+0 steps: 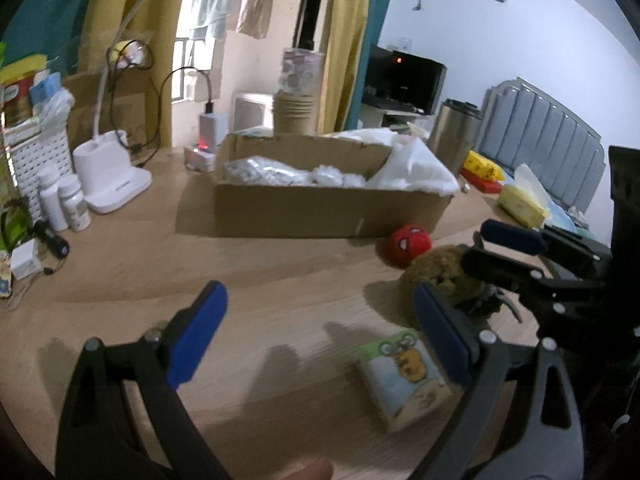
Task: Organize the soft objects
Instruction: 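Move both tools back to the desk and grasp the brown plush bear with the right tool, then grasp the cartoon tissue pack with the left tool while the right tool lifts the bear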
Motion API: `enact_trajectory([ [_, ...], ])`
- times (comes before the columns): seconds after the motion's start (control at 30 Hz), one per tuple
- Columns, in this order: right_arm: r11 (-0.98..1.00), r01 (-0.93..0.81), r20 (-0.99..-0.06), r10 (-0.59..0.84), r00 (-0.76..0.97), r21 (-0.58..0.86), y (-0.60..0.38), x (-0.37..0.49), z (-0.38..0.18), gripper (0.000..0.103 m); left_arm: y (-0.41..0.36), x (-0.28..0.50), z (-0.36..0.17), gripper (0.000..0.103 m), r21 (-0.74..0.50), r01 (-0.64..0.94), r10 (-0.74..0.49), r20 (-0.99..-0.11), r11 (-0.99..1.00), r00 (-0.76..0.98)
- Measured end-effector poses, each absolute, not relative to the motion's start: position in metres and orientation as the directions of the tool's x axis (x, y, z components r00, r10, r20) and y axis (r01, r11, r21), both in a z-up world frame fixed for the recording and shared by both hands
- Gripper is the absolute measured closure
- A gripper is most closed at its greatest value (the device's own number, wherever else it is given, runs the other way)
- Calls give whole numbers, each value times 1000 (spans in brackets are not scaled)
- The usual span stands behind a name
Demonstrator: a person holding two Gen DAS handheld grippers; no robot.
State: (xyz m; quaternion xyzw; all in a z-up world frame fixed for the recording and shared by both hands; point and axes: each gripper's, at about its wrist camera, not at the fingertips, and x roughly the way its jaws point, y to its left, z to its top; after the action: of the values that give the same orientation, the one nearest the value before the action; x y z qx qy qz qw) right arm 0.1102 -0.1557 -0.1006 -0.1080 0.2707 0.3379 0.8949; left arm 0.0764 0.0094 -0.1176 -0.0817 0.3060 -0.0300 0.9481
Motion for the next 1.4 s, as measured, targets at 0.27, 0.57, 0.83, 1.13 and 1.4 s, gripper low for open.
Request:
enact_trajectory([
  [0.27, 762, -644, -640, 463, 613, -66, -137, 125, -124, 48, 19, 71, -122, 8, -179, -22, -88, -582, 984, 808],
  [0.57, 733, -679, -560, 551, 619, -30, -150, 112, -94, 48, 18, 70, -126, 8, -187, -20, -95, -589, 982, 803],
  [0.83, 726, -685, -630, 506, 589, -58, -127, 118, -122, 48, 18, 66, -127, 8, -179, -24, -88, -593, 984, 800],
  [1.13, 749, -653, -666, 428, 611, -118, -125, 126, -138, 47, 14, 66, -128, 8, -180, -4, -106, -598, 984, 794],
  [1.4, 740, -663, -700, 412, 583, -116, -121, 128, -145, 47, 3, 67, -131, 8, -170, 37, -135, -613, 985, 778],
])
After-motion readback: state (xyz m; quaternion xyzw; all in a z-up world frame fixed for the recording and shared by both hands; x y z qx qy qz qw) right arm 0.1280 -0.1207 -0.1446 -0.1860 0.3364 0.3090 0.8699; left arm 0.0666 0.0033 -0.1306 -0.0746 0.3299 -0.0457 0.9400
